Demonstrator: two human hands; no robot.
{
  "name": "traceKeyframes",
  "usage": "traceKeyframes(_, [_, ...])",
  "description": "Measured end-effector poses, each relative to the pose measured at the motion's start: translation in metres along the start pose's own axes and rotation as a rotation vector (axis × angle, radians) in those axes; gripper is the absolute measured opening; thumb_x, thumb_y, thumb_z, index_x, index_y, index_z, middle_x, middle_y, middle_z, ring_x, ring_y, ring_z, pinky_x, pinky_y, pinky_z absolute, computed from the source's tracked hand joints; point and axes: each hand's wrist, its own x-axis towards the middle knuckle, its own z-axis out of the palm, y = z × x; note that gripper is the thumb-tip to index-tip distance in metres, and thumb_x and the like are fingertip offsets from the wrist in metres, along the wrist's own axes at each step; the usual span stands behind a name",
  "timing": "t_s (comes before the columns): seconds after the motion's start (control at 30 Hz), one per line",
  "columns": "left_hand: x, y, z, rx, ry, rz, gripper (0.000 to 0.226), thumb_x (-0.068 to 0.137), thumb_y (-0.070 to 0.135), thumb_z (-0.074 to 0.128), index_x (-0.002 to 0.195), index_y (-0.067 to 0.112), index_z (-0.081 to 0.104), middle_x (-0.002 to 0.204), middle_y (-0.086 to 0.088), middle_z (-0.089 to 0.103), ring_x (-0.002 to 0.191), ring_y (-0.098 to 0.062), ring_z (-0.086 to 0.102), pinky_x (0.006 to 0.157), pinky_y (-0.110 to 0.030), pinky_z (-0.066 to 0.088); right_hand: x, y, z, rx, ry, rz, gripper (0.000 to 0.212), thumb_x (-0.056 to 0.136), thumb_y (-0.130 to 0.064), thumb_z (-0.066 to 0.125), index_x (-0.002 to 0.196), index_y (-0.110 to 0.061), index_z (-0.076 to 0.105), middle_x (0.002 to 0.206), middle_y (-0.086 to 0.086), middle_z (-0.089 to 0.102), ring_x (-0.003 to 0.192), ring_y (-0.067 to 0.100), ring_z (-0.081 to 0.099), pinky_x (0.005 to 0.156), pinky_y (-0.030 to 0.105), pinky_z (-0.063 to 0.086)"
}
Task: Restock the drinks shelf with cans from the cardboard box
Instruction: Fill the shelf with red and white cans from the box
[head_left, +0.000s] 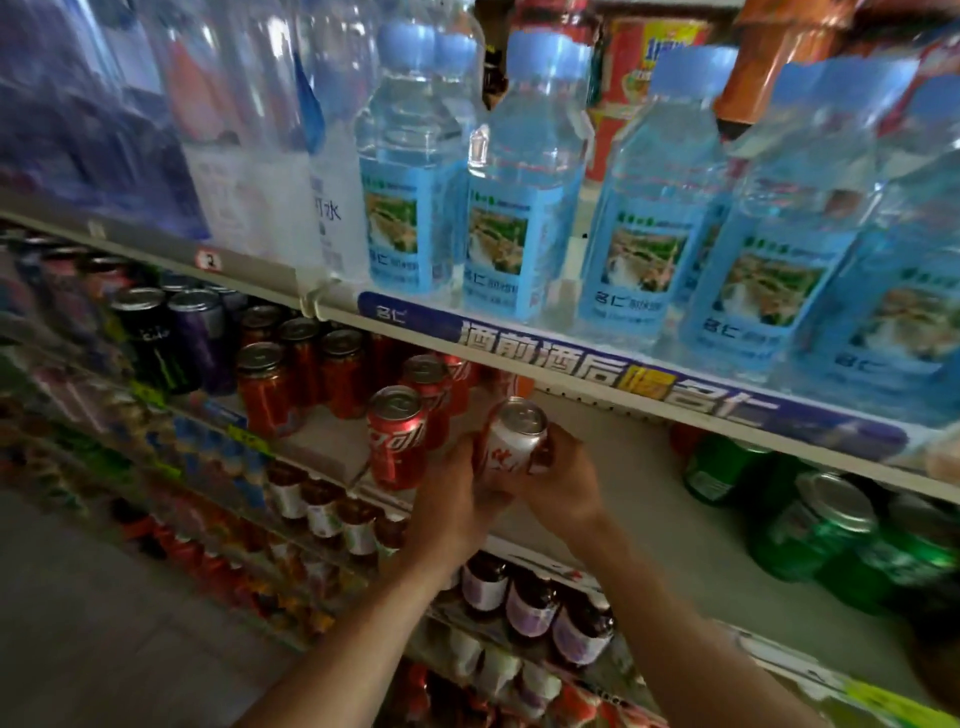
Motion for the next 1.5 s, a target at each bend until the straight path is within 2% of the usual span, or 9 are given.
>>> traceKeyframes(0.1, [0.003,-0.005,0.002,0.028,-0.062,-0.044,0.058,0.072,0.026,0.08,0.124,0.025,0.052,0.113,0.012,0.065,0.101,-0.005,0.064,0.076,-0.016,0.048,0.009,0.01,0.006,-0.053,-0.001,-0.004,0.053,0.056,-0.009,0.09,0.1,-0.022,0.065,0.088,-0.007,0.071,0.071,-0.013,0.062,0.063,0.009,0.049])
traceKeyframes(0.27, [-0.002,-0.003,-0.009,0.305,-0.183,-0.021,0.055,0.084,0.032,0.069,0.134,0.026,0.047,0.126,0.001,0.062,0.113,-0.02,0.061,0.088,-0.032,0.052,0.024,0.015,0.014,-0.101,0.054,0.008,0.067,0.051,-0.037,0.088,0.11,-0.019,0.064,0.097,-0.003,0.072,0.088,0.01,0.068,0.078,0.04,0.059])
traceKeyframes(0.5, [-0.003,-0.004,-0.023,0.524,-0.298,0.036,0.022,0.092,0.031,0.053,0.105,0.019,0.067,0.109,-0.003,0.067,0.101,-0.027,0.064,0.079,-0.034,0.051,0.027,0.024,0.015,-0.194,0.137,0.092,0.053,0.06,-0.037,0.09,0.102,-0.018,0.065,0.098,-0.001,0.072,0.088,0.013,0.067,0.078,0.033,0.057])
traceKeyframes(0.63, [0.008,-0.002,-0.028,0.56,-0.338,0.025,0.018,0.088,0.018,0.055,0.091,0.024,0.071,0.103,0.0,0.067,0.094,-0.025,0.065,0.074,-0.03,0.049,0.037,0.029,0.003,-0.118,0.242,0.143,0.05,0.07,-0.027,0.086,0.112,-0.013,0.062,0.1,-0.002,0.068,0.085,0.011,0.063,0.074,0.023,0.05])
traceKeyframes(0.8, [0.011,-0.001,-0.029,0.576,-0.376,0.044,0.019,0.09,0.019,0.055,0.1,0.022,0.072,0.112,-0.002,0.067,0.099,-0.024,0.063,0.082,-0.031,0.052,0.06,0.04,-0.002,-0.126,0.316,0.194,0.046,0.071,-0.03,0.082,0.104,-0.02,0.052,0.103,0.001,0.068,0.096,0.024,0.068,0.085,0.045,0.057])
traceKeyframes(0.97, [0.008,-0.004,-0.029,0.539,-0.365,0.047,0.024,0.094,0.021,0.051,0.11,0.017,0.069,0.117,-0.004,0.065,0.104,-0.024,0.062,0.089,-0.035,0.052,0.078,0.047,0.001,-0.062,0.334,0.242,0.06,0.072,-0.028,0.08,0.124,-0.016,0.053,0.119,0.004,0.067,0.107,0.021,0.066,0.094,0.042,0.055])
traceKeyframes(1.17, [0.005,-0.009,-0.026,0.518,-0.365,0.031,0.023,0.094,0.019,0.049,0.106,0.017,0.068,0.115,-0.003,0.066,0.101,-0.024,0.063,0.088,-0.038,0.053,0.086,0.047,0.006,-0.104,0.381,0.254,0.046,0.078,-0.02,0.076,0.121,-0.014,0.061,0.12,0.008,0.067,0.11,0.024,0.064,0.097,0.038,0.052])
traceKeyframes(1.4, [0.003,-0.012,-0.025,0.533,-0.359,0.053,0.021,0.096,0.02,0.046,0.102,0.018,0.065,0.108,0.0,0.065,0.093,-0.019,0.062,0.079,-0.034,0.052,0.095,0.05,0.012,-0.176,0.407,0.3,0.045,0.081,-0.03,0.072,0.12,-0.01,0.059,0.12,0.014,0.067,0.113,0.033,0.062,0.097,0.045,0.051])
traceKeyframes(1.5, [0.002,-0.014,-0.023,0.536,-0.353,0.056,0.021,0.096,0.02,0.045,0.103,0.018,0.065,0.107,0.0,0.065,0.093,-0.02,0.062,0.079,-0.033,0.051,0.097,0.053,0.012,-0.335,0.377,0.307,0.044,0.087,-0.038,0.064,0.122,-0.013,0.056,0.125,0.014,0.062,0.123,0.037,0.05,0.105,0.046,0.042])
